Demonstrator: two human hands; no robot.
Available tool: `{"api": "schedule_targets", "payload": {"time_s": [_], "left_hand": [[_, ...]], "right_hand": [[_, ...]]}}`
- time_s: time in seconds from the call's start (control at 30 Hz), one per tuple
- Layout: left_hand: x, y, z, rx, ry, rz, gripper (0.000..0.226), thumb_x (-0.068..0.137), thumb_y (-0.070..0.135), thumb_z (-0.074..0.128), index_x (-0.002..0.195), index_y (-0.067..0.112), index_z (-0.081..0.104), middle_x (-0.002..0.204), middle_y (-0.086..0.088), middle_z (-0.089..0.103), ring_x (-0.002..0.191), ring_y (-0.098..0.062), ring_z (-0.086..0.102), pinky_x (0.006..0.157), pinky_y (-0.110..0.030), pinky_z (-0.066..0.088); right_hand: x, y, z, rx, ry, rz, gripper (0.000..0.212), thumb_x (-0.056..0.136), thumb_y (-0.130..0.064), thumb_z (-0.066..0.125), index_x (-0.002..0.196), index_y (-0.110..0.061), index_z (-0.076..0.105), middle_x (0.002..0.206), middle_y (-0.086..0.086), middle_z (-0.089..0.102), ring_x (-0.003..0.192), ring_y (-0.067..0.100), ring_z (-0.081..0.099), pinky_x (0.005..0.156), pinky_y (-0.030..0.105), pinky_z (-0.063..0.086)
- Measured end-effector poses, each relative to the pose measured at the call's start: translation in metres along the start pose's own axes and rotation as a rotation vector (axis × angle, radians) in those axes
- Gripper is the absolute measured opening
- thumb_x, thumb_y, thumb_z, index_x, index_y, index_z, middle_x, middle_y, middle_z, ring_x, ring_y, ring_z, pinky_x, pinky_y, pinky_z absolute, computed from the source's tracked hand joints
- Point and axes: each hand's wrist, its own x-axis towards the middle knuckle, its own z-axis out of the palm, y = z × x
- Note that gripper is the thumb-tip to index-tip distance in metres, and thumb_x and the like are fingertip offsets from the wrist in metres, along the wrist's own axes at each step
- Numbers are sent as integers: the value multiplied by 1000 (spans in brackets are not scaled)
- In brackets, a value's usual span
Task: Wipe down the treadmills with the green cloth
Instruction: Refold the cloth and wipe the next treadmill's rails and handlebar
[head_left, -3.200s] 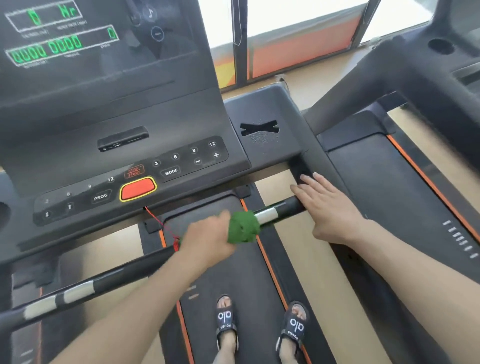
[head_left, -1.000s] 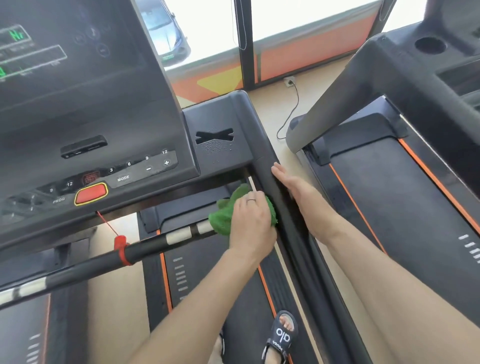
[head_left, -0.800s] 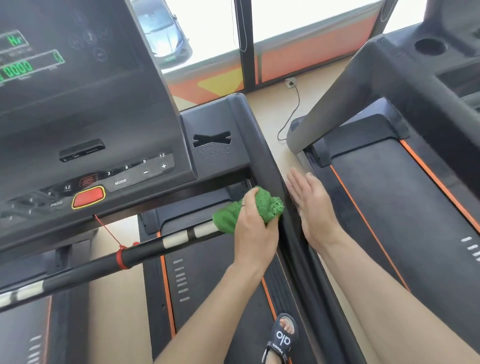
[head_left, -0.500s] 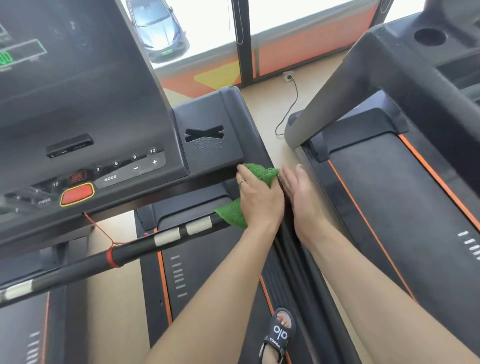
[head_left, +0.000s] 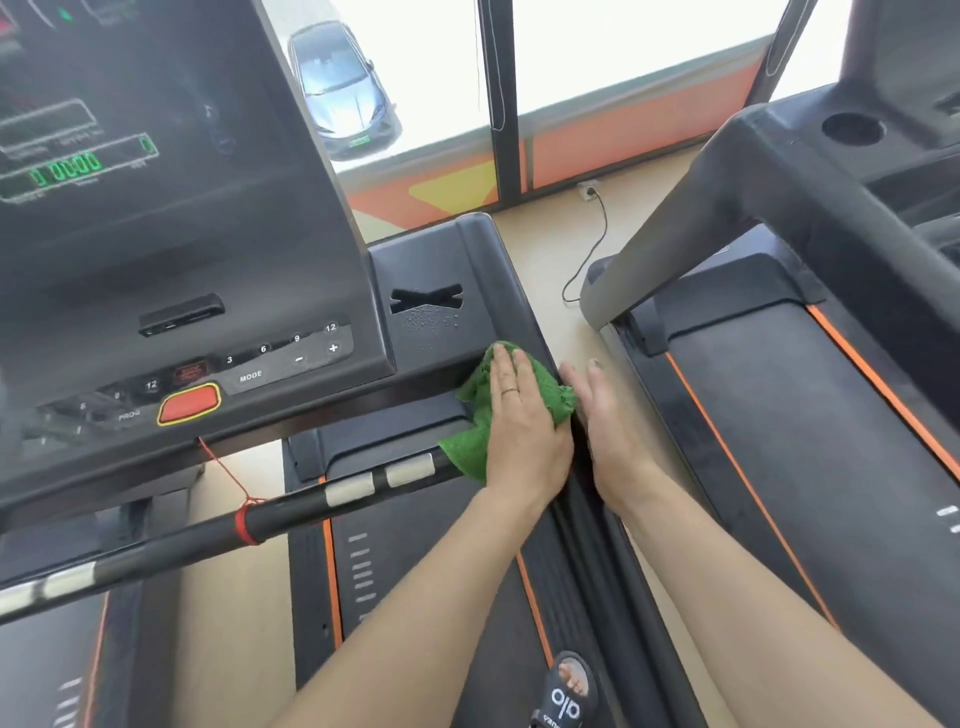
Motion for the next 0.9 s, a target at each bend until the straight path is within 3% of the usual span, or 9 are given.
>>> {"api": "schedule_targets", "payload": {"time_s": [0.13,0.2,0.23,0.3,0.4,0.53,0.6,0.7,0.9], "left_hand": [[-60,-5,-43,-137,-173,123,63,97,5,57,156,11,34,161,4,32,147,2,22,118,-10,10],[-66,-2,-78,-339,-177,-34,32,102,13,56,133,19,61,122,17,68,113,12,56,99,-8,40],[-55,0,-95,-517,-65,-189,19,104,20,55,119,20,67,102,17,75,99,7,65,88,-12,49],[-20,0,-128,-943,120,-462,25,106,35,49,114,21,68,102,6,77,102,-11,72,89,-30,56],[23,-7,-169,-1261,238,-470,42,105,48,42,128,17,60,117,-6,74,106,-21,71,95,-41,55],[54,-12,-171,-707,296,-214,40,93,57,52,122,31,59,116,5,70,107,-13,67,98,-37,51],[70,-29,-143,-149,73,-14,53,94,61,49,138,31,50,138,3,59,130,-15,53,112,-39,39],[89,-54,-98,501,-221,115,93,94,70,36,162,16,3,170,-5,-3,156,-21,-8,127,-39,-2],[152,-66,-89,473,-116,149,80,101,60,28,162,17,-1,169,0,-10,155,-14,-13,125,-33,-9]], "right_hand": [[-1,-4,-1,-31,-1,16,61,108,-48,16,157,-14,28,160,-11,29,138,-5,28,111,14,18],[-3,-10,4,-79,3,45,67,104,-58,19,155,-17,32,159,-12,32,139,-3,31,119,21,16],[-2,-13,7,-119,11,49,76,97,-68,23,154,-19,36,159,-11,34,142,1,32,123,28,16],[2,-23,11,-228,66,37,88,84,-77,25,150,-21,43,156,-7,40,144,9,34,123,36,19],[15,-44,19,-327,90,-28,65,101,-62,23,151,-25,41,154,-9,40,145,11,31,121,34,19],[37,-66,36,-338,72,9,67,99,-68,22,153,-31,36,156,-14,37,146,9,28,118,32,16],[49,-66,46,-341,83,20,66,99,-67,21,152,-32,38,153,-15,38,142,7,31,118,31,17],[64,-63,57,-349,125,-11,54,106,-54,22,142,-27,51,136,-13,50,123,6,45,107,26,28],[92,-64,69,-536,184,-94,56,107,-49,17,157,-26,27,160,-8,32,148,9,25,116,27,16]]}}
